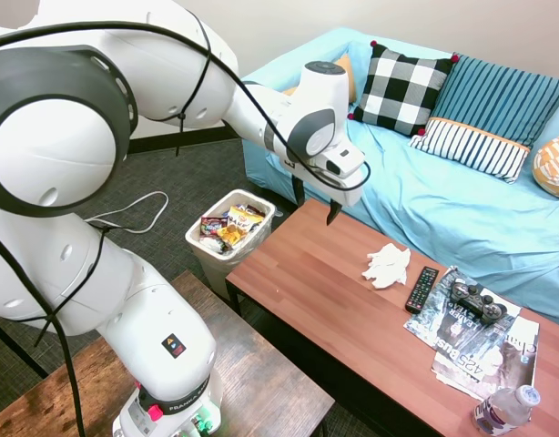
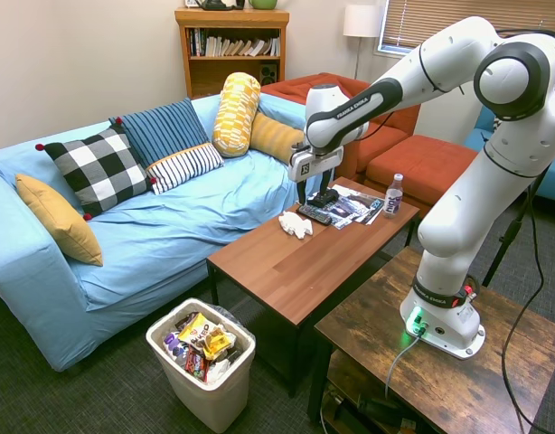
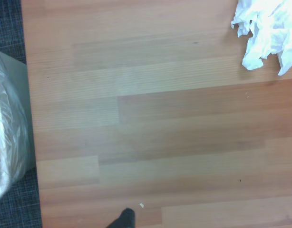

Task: Throw the tissue in the trash bin

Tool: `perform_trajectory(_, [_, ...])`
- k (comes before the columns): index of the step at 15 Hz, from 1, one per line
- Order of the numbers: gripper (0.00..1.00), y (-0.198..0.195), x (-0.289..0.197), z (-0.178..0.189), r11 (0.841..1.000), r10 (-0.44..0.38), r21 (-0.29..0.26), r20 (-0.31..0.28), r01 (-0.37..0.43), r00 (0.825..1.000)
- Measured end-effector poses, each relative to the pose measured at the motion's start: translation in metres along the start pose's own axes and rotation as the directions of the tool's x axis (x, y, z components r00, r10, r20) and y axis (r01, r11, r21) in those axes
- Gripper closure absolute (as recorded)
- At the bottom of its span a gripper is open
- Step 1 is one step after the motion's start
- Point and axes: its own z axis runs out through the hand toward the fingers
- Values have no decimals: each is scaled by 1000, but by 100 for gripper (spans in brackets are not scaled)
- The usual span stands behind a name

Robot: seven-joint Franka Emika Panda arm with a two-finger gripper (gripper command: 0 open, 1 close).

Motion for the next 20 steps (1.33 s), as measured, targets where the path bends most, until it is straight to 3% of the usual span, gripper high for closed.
perform_trajectory(6, [0, -19, 8, 14, 999, 28, 28, -27, -27, 999])
perform_trajectory(10, [0, -54, 57, 37, 988, 150, -5, -103, -151, 983])
perform_trajectory(13, [0, -79, 106, 65, 964, 259, -29, -142, -266, 955])
perform_trajectory(16, [0, -96, 159, 97, 925, 360, -68, -154, -373, 920])
perform_trajectory(20, [0, -103, 198, 165, 879, 439, -151, -119, -453, 891])
